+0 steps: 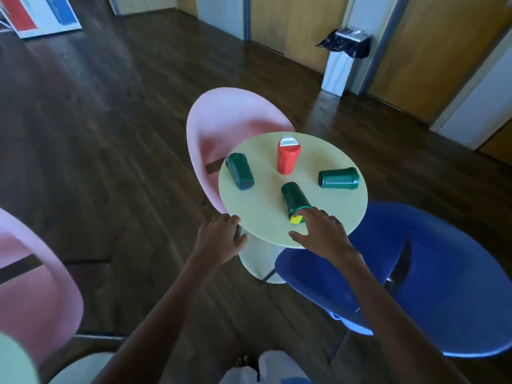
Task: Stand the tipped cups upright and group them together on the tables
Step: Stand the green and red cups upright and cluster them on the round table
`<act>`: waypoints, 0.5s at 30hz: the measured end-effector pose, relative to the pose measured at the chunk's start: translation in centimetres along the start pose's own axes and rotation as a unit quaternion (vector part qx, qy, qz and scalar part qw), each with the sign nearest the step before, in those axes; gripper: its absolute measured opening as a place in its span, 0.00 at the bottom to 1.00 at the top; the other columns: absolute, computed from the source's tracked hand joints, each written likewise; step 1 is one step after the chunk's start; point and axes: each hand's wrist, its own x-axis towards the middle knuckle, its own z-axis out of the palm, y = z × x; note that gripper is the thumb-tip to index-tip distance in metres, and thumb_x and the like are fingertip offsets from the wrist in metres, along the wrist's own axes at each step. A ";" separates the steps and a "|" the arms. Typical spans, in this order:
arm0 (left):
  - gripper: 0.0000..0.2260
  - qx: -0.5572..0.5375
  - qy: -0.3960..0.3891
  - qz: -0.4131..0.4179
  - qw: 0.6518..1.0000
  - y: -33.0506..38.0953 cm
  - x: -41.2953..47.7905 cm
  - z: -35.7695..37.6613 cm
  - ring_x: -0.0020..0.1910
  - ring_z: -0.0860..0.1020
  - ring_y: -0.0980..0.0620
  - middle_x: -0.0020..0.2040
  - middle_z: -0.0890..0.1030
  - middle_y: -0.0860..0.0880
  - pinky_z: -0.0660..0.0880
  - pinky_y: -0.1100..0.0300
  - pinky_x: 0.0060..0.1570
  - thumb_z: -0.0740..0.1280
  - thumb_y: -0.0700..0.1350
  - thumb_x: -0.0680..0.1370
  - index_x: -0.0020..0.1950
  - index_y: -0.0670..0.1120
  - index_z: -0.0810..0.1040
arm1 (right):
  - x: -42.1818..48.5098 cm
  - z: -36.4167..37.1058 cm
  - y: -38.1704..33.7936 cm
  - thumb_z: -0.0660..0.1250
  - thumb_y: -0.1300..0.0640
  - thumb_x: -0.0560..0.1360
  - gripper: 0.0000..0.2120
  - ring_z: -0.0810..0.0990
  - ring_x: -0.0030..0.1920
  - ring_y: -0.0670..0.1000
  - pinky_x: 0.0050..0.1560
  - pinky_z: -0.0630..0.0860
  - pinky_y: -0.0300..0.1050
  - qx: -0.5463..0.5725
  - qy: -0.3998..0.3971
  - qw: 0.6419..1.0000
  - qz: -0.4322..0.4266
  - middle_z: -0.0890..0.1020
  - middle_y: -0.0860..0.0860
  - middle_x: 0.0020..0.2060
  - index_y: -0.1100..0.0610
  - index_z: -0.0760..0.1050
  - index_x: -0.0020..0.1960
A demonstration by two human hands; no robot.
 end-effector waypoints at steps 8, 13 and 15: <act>0.22 0.033 -0.051 -0.044 0.997 -4.3 13.2 4.9 0.55 0.79 0.49 0.57 0.80 0.50 0.73 0.51 0.56 0.61 0.60 0.75 0.64 0.48 0.72 | 15.0 2.0 1.6 0.65 0.42 0.73 0.26 0.73 0.63 0.56 0.59 0.70 0.50 -0.023 -0.042 0.998 -0.045 0.75 0.54 0.63 0.54 0.68 0.66; 0.26 -0.091 -0.105 -0.148 0.979 -6.7 18.3 8.1 0.61 0.77 0.50 0.64 0.77 0.50 0.76 0.53 0.57 0.62 0.62 0.75 0.67 0.48 0.71 | 24.1 4.7 1.8 0.66 0.41 0.73 0.26 0.75 0.61 0.53 0.61 0.73 0.51 0.119 -0.176 0.977 -0.032 0.74 0.52 0.63 0.52 0.69 0.66; 0.27 -0.184 -0.130 -0.215 0.950 -7.8 20.6 9.1 0.61 0.76 0.50 0.65 0.76 0.49 0.75 0.53 0.58 0.63 0.62 0.75 0.67 0.47 0.70 | 27.3 5.9 1.8 0.67 0.43 0.74 0.25 0.75 0.60 0.52 0.61 0.73 0.49 0.204 -0.222 0.953 -0.005 0.75 0.54 0.62 0.54 0.69 0.66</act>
